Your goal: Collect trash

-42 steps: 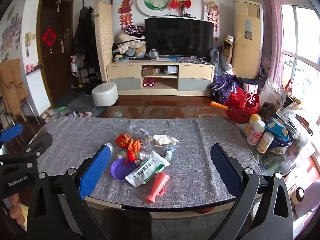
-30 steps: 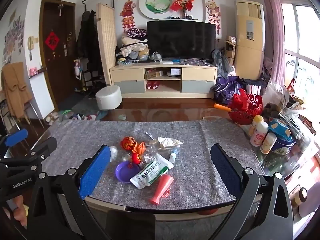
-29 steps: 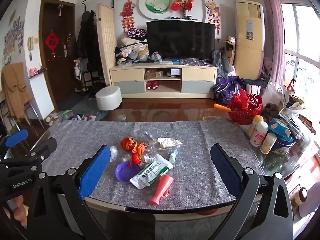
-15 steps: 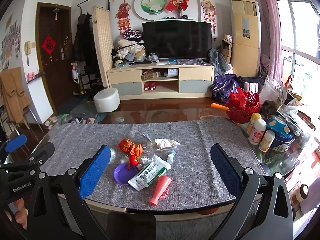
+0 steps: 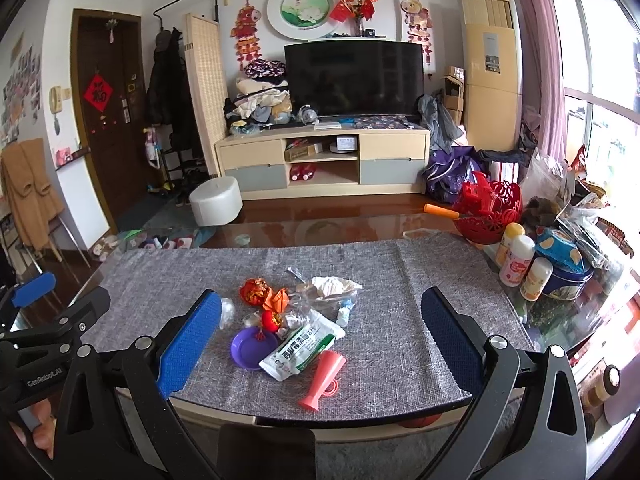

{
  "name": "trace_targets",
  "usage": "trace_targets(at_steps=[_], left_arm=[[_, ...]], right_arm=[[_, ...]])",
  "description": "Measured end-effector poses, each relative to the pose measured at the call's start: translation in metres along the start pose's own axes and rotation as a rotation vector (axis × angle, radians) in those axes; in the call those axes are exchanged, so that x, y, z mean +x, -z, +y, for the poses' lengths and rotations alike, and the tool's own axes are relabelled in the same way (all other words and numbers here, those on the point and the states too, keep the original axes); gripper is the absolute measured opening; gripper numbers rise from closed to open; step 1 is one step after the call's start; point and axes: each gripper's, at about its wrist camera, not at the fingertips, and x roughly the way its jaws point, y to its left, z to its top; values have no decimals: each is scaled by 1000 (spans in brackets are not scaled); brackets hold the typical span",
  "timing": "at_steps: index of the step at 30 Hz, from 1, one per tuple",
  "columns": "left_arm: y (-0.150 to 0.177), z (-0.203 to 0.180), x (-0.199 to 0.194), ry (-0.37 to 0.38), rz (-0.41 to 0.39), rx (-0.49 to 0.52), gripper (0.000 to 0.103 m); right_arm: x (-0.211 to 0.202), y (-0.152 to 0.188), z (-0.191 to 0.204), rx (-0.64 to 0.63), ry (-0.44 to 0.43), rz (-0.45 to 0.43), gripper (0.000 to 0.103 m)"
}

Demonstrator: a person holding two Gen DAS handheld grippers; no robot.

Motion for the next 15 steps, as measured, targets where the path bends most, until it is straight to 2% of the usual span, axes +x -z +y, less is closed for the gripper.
trace_targets(at_steps=[15], left_arm=[[-1, 0, -2, 1, -2, -2, 95]], right_arm=[[1, -3, -1, 10, -7, 6, 100]])
